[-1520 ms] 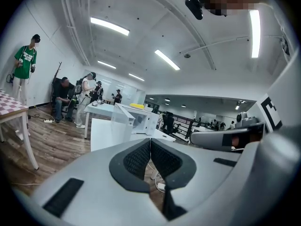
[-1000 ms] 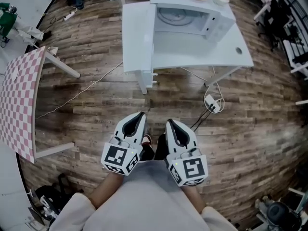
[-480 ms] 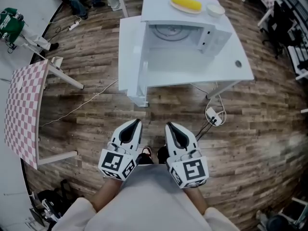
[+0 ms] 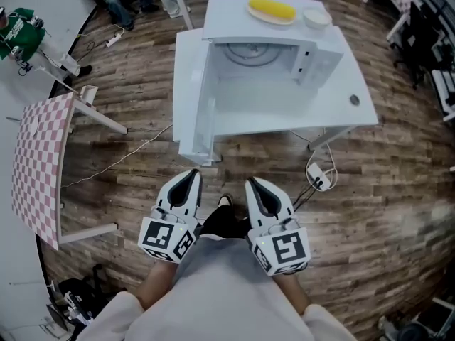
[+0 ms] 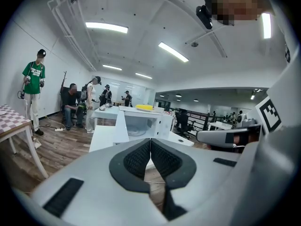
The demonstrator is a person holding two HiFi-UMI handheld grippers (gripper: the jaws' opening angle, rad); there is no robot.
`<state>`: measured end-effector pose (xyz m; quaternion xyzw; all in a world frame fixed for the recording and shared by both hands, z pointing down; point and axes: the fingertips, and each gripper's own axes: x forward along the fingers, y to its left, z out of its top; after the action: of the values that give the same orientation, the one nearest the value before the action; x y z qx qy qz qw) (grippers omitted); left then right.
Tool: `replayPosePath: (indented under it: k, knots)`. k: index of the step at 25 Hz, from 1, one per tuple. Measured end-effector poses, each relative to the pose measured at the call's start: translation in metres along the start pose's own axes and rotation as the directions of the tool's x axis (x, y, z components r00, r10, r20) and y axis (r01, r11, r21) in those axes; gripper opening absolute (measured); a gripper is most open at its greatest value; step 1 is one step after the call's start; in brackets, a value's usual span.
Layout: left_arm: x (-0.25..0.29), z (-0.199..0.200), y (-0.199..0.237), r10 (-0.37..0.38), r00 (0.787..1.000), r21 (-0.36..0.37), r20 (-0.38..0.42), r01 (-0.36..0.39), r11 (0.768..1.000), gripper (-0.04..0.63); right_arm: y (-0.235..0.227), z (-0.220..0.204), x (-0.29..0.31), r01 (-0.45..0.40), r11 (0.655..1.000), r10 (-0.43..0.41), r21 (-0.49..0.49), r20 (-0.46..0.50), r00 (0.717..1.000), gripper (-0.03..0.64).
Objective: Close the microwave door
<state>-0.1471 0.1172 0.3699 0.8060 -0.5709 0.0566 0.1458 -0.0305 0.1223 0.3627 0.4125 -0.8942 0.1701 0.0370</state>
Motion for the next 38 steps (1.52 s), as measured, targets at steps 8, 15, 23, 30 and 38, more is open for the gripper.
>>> replayPosePath:
  k: [8,15,23,30,38]
  knots:
    - [0.011,0.016,0.023,-0.001,1.000,0.014,0.004,0.001,1.000,0.015,-0.005,0.012,0.028,0.010,1.000,-0.010,0.002,0.007,1.000,0.023]
    - [0.017,0.021,0.039,-0.017,1.000,0.014,-0.006,0.017,1.000,0.015,-0.003,0.020,0.050,0.016,1.000,-0.016,-0.008,0.009,1.000,0.023]
    - [0.014,0.023,0.065,-0.019,1.000,-0.012,0.005,0.019,1.000,0.015,0.001,0.021,0.067,0.030,0.999,-0.030,-0.022,-0.010,0.999,0.023]
    - [0.015,0.010,0.087,-0.025,1.000,-0.008,-0.012,0.025,1.000,0.015,0.007,0.022,0.084,0.044,0.998,-0.044,-0.040,-0.012,0.999,0.023]
    - [0.028,-0.003,0.095,-0.082,0.995,-0.004,-0.050,0.082,0.997,0.015,0.012,0.020,0.098,0.083,0.996,-0.083,-0.039,-0.018,0.996,0.023]
